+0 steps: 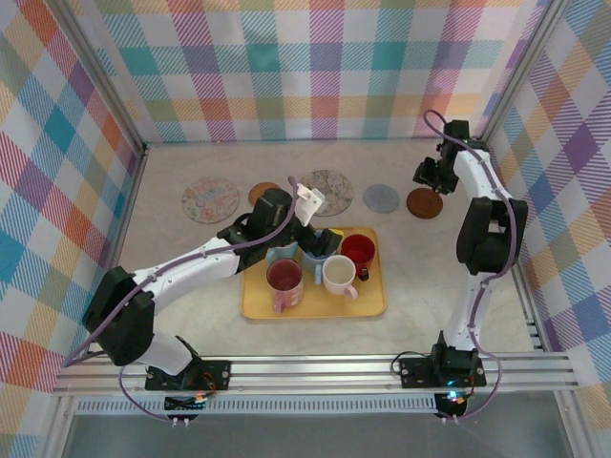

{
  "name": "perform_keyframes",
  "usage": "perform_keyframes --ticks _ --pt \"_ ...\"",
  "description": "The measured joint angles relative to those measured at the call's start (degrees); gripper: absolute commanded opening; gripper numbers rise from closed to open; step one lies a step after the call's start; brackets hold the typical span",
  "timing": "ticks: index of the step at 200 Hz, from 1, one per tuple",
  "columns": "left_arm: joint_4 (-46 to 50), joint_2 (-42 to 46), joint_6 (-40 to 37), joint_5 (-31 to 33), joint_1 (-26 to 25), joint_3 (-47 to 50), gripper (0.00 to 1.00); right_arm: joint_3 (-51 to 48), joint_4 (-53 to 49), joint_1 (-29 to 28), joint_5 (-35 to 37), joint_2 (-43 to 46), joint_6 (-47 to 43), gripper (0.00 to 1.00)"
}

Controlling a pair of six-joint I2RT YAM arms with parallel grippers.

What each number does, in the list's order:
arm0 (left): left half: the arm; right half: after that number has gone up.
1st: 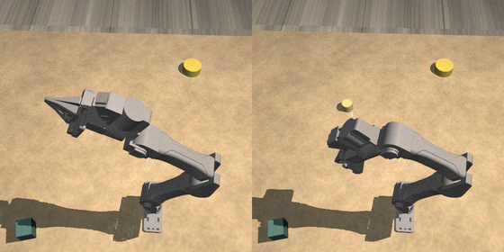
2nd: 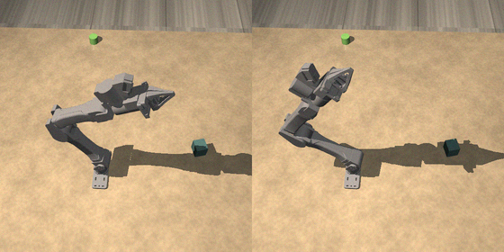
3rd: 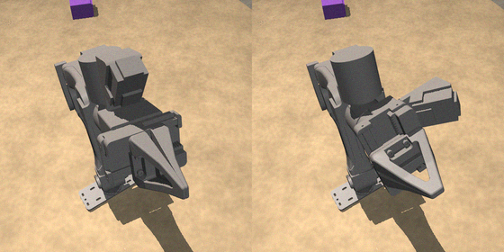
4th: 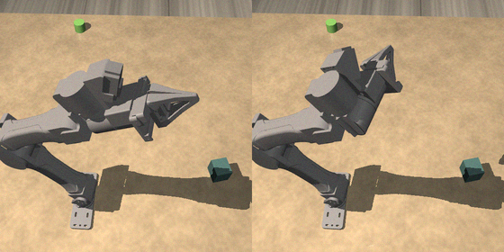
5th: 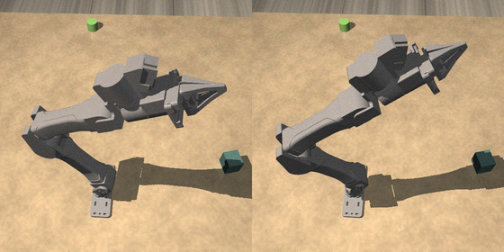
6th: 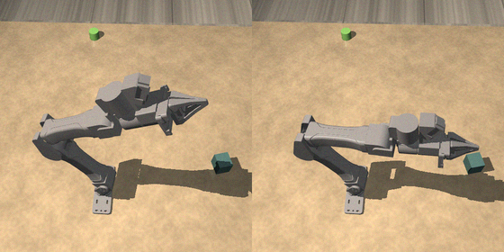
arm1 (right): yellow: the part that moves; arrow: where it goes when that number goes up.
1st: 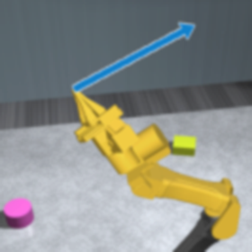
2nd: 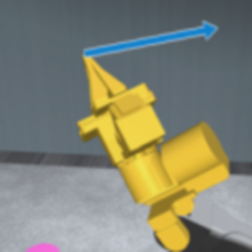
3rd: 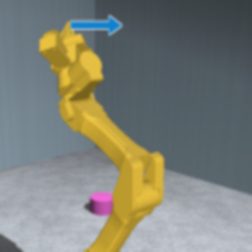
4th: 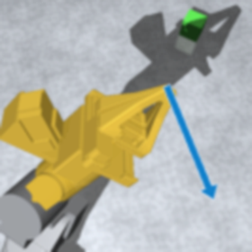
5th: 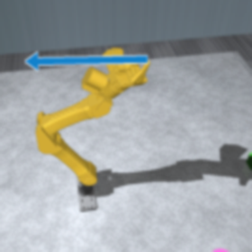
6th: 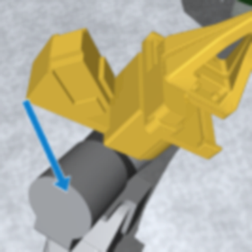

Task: Place the cup by the coaster

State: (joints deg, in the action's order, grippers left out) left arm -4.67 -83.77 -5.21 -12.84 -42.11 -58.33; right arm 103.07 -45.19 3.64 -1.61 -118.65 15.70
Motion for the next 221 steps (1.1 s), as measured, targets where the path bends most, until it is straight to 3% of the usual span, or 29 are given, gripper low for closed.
perform_keyframes --ticks 48,127,177,221 --pt "3.6 2.4 1.4 4.7 -0.2 -3.7 1.00 -7.5 3.0 -2.5 -0.1 8.9 -1.4 1.00" --pt "13.6 10.3 9.1 13.9 -0.2 -5.4 1.00 -24.3 12.1 -5.8 -5.7 27.7 -4.3 0.99" --pt "29.9 14.8 16.4 21.2 -0.2 -9.0 1.00 -39.5 23.9 -9.1 -9.0 41.5 -7.7 0.99" --pt "43.8 16.8 22.4 22.4 -0.2 -11.7 1.00 -47.7 31.0 -12.3 -12.8 51.8 -13.2 0.99"
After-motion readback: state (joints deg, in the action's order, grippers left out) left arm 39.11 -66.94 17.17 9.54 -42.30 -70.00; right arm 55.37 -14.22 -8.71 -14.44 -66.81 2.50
